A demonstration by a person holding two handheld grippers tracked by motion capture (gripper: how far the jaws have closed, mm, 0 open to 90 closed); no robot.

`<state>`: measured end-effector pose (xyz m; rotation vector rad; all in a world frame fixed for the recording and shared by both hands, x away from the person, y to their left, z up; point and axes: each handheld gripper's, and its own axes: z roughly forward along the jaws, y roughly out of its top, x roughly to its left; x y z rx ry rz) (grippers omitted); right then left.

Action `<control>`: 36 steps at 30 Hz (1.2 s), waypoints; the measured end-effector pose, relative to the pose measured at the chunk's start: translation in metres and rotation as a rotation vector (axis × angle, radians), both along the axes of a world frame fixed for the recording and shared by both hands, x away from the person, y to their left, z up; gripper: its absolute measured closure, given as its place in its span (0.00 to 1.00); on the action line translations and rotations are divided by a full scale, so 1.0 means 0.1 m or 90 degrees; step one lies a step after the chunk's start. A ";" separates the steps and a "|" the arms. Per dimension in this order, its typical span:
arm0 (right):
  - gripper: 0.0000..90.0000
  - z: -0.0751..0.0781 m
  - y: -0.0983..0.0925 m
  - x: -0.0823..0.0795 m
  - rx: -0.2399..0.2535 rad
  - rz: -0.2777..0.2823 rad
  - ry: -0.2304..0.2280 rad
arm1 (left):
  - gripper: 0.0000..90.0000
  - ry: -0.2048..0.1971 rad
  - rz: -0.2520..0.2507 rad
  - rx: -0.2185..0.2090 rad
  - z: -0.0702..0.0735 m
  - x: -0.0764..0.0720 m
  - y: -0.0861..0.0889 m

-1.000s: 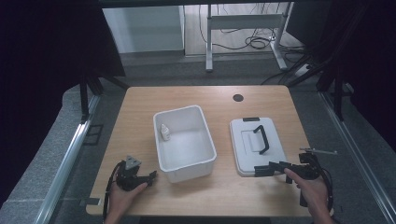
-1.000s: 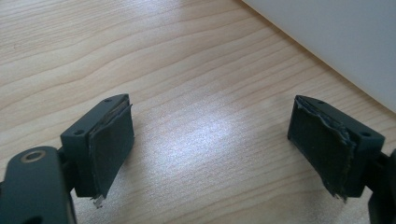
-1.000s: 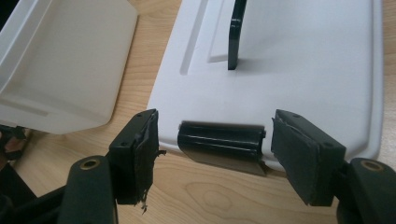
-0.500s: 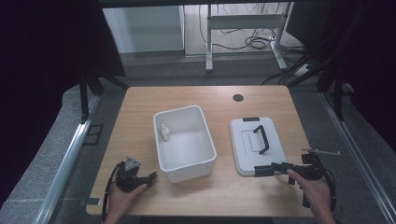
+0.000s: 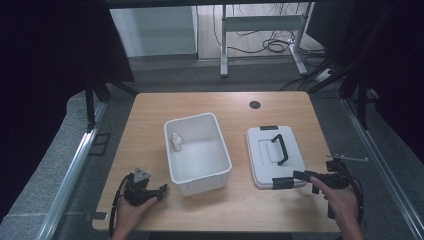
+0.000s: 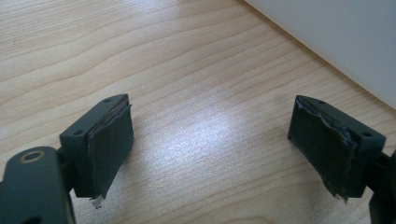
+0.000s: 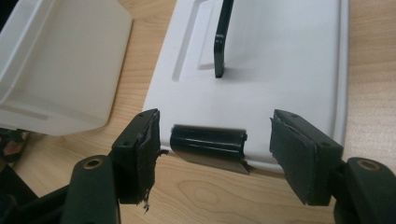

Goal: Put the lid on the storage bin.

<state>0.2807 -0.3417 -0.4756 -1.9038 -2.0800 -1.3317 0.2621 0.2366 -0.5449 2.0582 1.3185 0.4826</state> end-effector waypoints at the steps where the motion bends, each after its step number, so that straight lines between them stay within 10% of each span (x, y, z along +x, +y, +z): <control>1: 0.37 0.02 -0.01 0.00 0.002 -0.002 -0.001 | 0.16 0.000 0.000 0.000 0.00 0.00 0.00; 25: 0.38 0.50 0.19 0.32 -0.031 0.028 0.025 | 0.15 0.000 -0.003 -0.001 0.00 0.01 0.00; 36: 0.38 0.68 0.34 0.58 -0.065 0.053 0.081 | 0.15 0.000 -0.003 -0.001 0.00 0.00 0.00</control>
